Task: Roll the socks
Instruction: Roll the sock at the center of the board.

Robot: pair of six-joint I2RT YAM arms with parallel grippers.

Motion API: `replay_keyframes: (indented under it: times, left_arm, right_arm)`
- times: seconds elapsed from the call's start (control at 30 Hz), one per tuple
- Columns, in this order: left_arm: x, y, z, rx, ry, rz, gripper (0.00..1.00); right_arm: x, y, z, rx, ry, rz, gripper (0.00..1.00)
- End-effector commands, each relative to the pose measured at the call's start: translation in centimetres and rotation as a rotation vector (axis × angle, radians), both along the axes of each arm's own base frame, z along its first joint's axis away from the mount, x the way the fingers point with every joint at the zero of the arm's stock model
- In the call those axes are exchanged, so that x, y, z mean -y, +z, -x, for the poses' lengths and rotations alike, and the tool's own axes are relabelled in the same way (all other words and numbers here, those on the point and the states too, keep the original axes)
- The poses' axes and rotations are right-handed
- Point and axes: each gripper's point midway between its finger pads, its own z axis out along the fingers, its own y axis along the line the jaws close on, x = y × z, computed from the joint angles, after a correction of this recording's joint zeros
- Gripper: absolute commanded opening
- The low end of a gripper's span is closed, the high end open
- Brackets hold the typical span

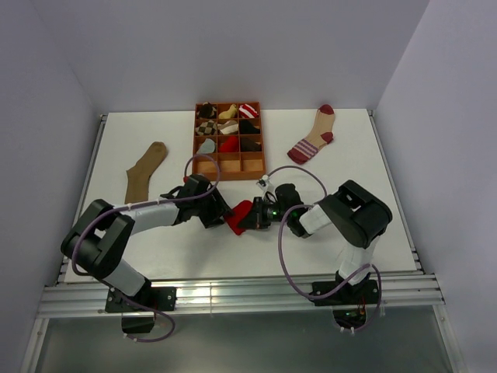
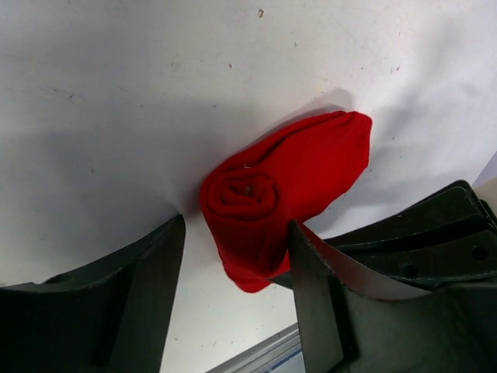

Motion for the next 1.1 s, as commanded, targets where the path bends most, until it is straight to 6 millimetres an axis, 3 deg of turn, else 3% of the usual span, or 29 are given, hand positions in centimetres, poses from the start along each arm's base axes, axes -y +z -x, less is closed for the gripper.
replay_keyframes:
  times: [0.0, 0.13, 0.23, 0.43, 0.57, 0.73, 0.77, 0.83, 0.87, 1.0, 1.07]
  left_arm:
    - [0.5, -0.8, 0.3, -0.016, -0.013, 0.017, 0.60]
    - [0.2, -1.8, 0.6, -0.039, -0.011, -0.001, 0.52]
    - [0.0, -2.4, 0.6, -0.053, -0.007, -0.023, 0.40]
    - [-1.1, -2.6, 0.8, -0.114, -0.029, -0.142, 0.27]
    - [-1.7, -2.0, 0.8, -0.132, -0.059, -0.230, 0.26]
    - [-1.5, -1.6, 0.2, -0.156, -0.140, -0.341, 0.26]
    - [-1.3, -1.1, 0.2, -0.160, -0.157, -0.356, 0.26]
    - [-1.3, -1.5, 0.4, -0.181, -0.185, -0.384, 0.27]
    - [-1.1, -1.2, 0.4, -0.188, -0.196, -0.390, 0.27]
    - [-0.9, -1.2, 0.5, -0.218, -0.231, -0.414, 0.27]
    - [-0.7, -1.3, 0.3, -0.223, -0.248, -0.424, 0.27]
  right_arm:
    - [2.8, -5.9, 2.3, -0.180, -0.033, 0.183, 0.03]
    - [3.0, -6.0, 2.0, -0.185, -0.043, 0.189, 0.05]
    - [3.2, -6.0, 1.8, -0.171, -0.041, 0.211, 0.09]
    - [3.2, -3.3, 0.2, -0.068, -0.057, 0.222, 0.29]
    - [3.2, -1.3, -0.9, 0.027, -0.095, 0.255, 0.46]
    - [3.3, 1.9, -1.7, 0.194, -0.165, 0.375, 0.49]
    - [4.0, 2.1, -2.6, 0.251, -0.228, 0.437, 0.50]
    - [3.2, 3.5, -1.9, 0.319, -0.227, 0.465, 0.52]
    - [3.7, 3.8, -2.6, 0.370, -0.277, 0.512, 0.54]
    - [2.1, 5.7, -2.3, 0.497, -0.295, 0.571, 0.56]
    - [1.0, 5.4, -1.5, 0.535, -0.264, 0.619, 0.57]
